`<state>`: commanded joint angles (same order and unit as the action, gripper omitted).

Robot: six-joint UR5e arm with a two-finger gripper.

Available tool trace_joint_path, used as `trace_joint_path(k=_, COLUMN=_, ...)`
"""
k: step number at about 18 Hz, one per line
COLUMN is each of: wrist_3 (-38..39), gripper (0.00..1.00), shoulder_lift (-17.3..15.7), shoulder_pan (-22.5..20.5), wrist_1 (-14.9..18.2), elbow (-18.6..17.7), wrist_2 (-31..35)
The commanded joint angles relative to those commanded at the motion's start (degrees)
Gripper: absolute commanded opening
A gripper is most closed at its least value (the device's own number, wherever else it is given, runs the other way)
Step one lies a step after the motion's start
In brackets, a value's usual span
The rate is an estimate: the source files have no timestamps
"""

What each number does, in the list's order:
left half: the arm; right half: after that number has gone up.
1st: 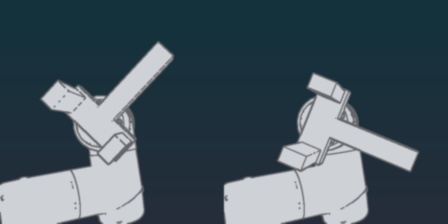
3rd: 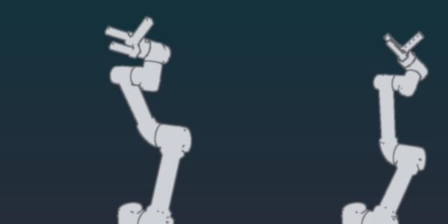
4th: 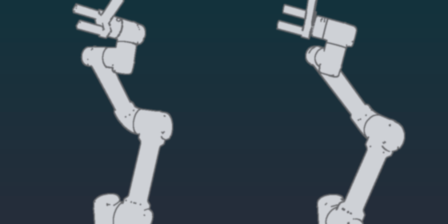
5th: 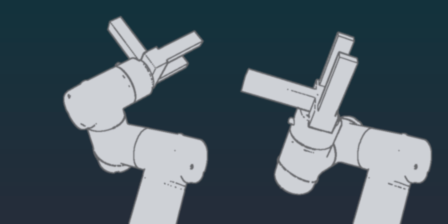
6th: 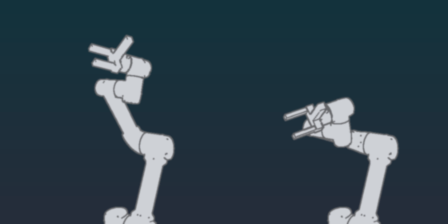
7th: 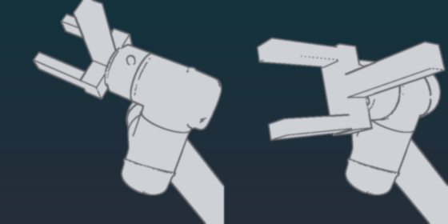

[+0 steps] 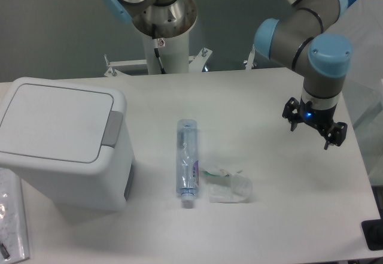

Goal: Open the trash can
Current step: 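Move the open gripper from its start pose toward the white trash can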

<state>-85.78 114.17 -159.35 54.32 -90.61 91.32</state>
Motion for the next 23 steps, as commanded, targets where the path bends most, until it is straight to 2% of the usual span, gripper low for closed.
trace_joint_path(k=2, wrist_3=1.39, gripper=1.0, shoulder_lift=-0.18, shoulder_pan=1.14, wrist_1=0.0, elbow=-0.09, wrist_2=0.18)
trace_joint_path(k=5, wrist_3=7.46, gripper=1.0, shoulder_lift=-0.18, shoulder_pan=2.81, wrist_1=0.0, elbow=0.0, wrist_2=-0.17)
trace_joint_path(k=10, wrist_3=11.5, gripper=1.0, shoulder_lift=-0.35, shoulder_pan=4.48, wrist_1=0.0, elbow=-0.18, wrist_2=-0.17)
trace_joint_path(k=12, wrist_3=13.01, gripper=1.0, shoulder_lift=-0.44, shoulder_pan=4.49, wrist_1=-0.17, elbow=-1.31, wrist_2=-1.4)
trace_joint_path(k=15, wrist_3=16.59, gripper=1.0, shoulder_lift=-1.49, shoulder_pan=5.1, wrist_1=-2.8, elbow=-2.72, wrist_2=-4.12)
trace_joint_path(k=19, wrist_3=28.46, gripper=1.0, shoulder_lift=-2.98, shoulder_pan=5.28, wrist_1=-2.38, elbow=-2.72, wrist_2=-12.19)
trace_joint_path(k=23, wrist_3=29.27, gripper=1.0, shoulder_lift=-3.86, shoulder_pan=5.36, wrist_1=-2.37, elbow=-2.9, wrist_2=-21.95)
